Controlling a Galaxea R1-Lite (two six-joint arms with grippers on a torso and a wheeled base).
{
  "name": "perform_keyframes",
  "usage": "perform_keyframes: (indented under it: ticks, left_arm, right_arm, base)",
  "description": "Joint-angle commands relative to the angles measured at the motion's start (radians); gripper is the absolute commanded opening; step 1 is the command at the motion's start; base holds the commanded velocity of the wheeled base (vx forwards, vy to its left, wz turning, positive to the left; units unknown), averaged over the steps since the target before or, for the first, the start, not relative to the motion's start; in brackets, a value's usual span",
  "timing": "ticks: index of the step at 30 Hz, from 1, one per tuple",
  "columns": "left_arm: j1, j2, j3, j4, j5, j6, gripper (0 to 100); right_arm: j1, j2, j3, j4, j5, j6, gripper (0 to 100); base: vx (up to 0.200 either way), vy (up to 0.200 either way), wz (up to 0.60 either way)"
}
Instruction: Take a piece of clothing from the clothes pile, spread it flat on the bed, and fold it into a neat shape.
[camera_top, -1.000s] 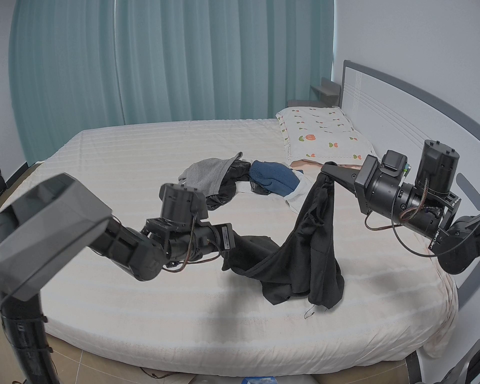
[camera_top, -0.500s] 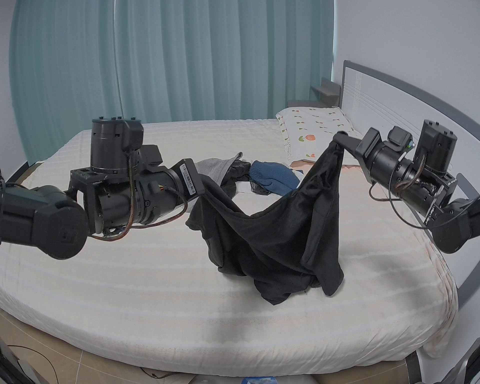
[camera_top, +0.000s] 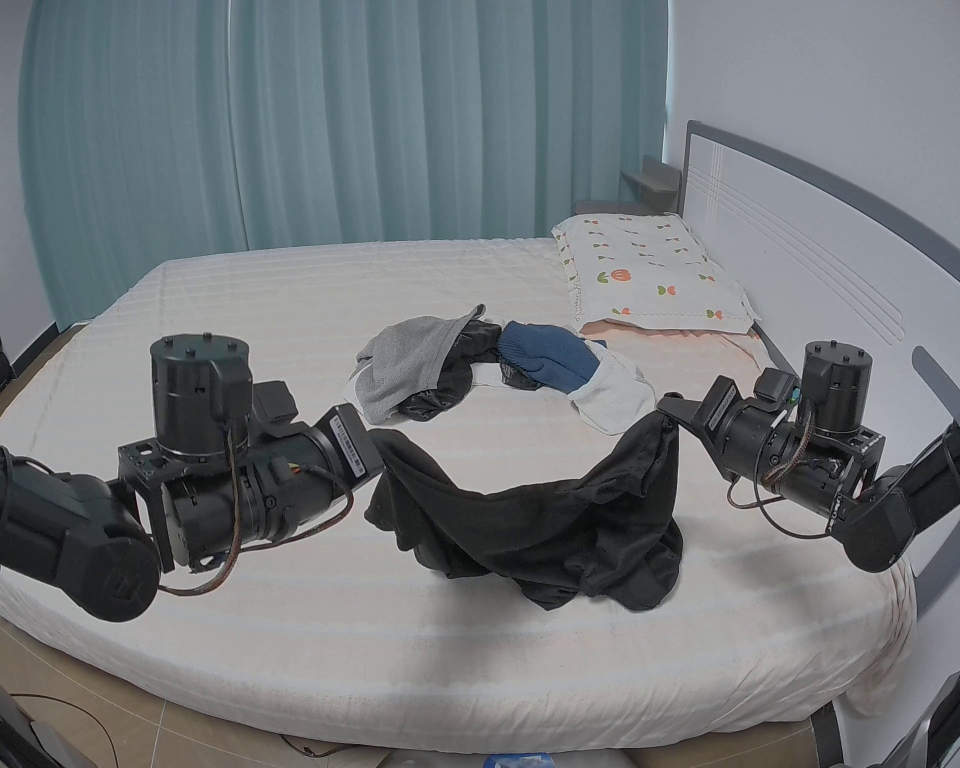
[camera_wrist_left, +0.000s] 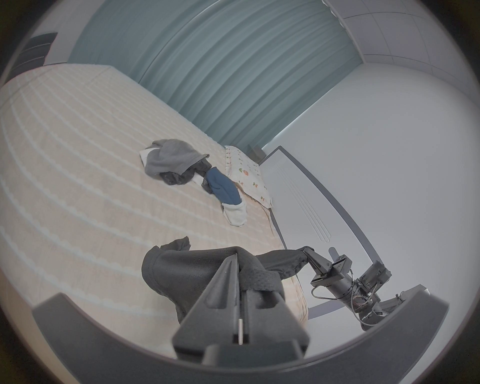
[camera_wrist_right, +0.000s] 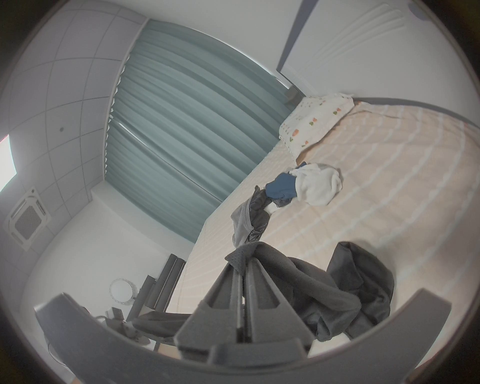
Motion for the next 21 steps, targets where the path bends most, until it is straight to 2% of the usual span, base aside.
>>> perform_keyframes:
  ticks: [1,6,11,21]
  left_arm:
    - [-0.003,0.016,0.041,-0.006,-0.002,-0.009,0]
    - [-0.007,0.011,0.055,-0.006,0.004,-0.047,0]
    - [-0.007,0.011,0.066,-0.007,0.004,-0.053,0]
    - [0.000,0.017,0.078,-0.098,0.008,-0.101,0]
  right_arm:
    - [0.021,0.017,0.015,0.001,0.000,0.005,0]
    - [0.052,0.017,0.017,0.001,-0.002,0.005,0]
    - [0.055,0.014,0.023,0.001,-0.032,0.002,0]
    - [0.052,0.015,0.023,0.007,-0.042,0.002,0]
  base:
    - [0.000,0.000,0.00]
    - [-0.160,0.000,0.00]
    - [-0.200,0.000,0.00]
    - [0.000,0.000,0.00]
